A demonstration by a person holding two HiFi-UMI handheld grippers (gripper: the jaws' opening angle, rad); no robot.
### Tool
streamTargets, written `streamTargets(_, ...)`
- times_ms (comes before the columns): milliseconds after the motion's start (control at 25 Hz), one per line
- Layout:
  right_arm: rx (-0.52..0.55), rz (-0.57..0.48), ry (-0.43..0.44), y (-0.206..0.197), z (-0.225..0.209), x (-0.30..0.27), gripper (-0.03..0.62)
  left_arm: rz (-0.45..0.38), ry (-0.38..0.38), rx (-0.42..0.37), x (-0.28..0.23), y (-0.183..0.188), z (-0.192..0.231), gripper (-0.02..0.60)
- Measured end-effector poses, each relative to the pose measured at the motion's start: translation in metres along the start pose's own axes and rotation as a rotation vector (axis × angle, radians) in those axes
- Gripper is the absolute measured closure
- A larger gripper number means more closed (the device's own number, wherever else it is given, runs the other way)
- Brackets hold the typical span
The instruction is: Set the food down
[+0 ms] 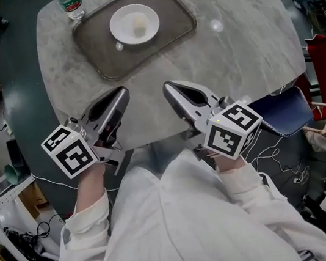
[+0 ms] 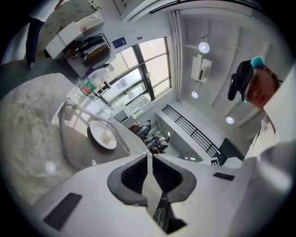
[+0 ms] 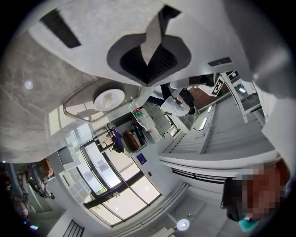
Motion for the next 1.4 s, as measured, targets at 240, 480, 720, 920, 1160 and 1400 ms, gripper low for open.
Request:
streamTargets(240,0.035,-0.056,-0.007,-0.003,0.024,0.035,0.592,0.044,-0.047,-0.022,0.014,-0.023,-0.035,0.543)
streamTargets(480,0.017,-0.039,0.005,-0.023,0.043,0.053,0.592,0.073,-0.067,-0.028,0.022,-0.039,-0.055,0.545)
streamTargets(720,-0.032,-0.023,0.035,-0.035,0.048,0.062,0.592,0.052,-0.060,-0.050,0.029,-0.038,-0.069,0.546)
streamTargets(920,-0.021,-0.038,0.054,-0.025,0.045,0.070,0.592,0.033,-0.035,-0.064,0.028,-0.038,-0.077,0.546)
streamTargets(1160,0.002,-0.052,0.045,-0.017,0.036,0.086,0.592,0.012,-0.010,-0.047,0.024,-0.048,-0.089,0.546)
streamTargets(1400,0.009,-0.067,0.052,-0.010,0.032,0.094,0.592,0.012,-0.007,-0.052,0.018,-0.055,-0.101,0.546)
Point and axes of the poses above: the fingertips, and each gripper's own axes: x backward along the fingers, z to its left, y out of its top, the point moved 6 cm from there along x, backward along the fingers, and after that the axes turned 11 degrees about -y, right-handed, at the moved point
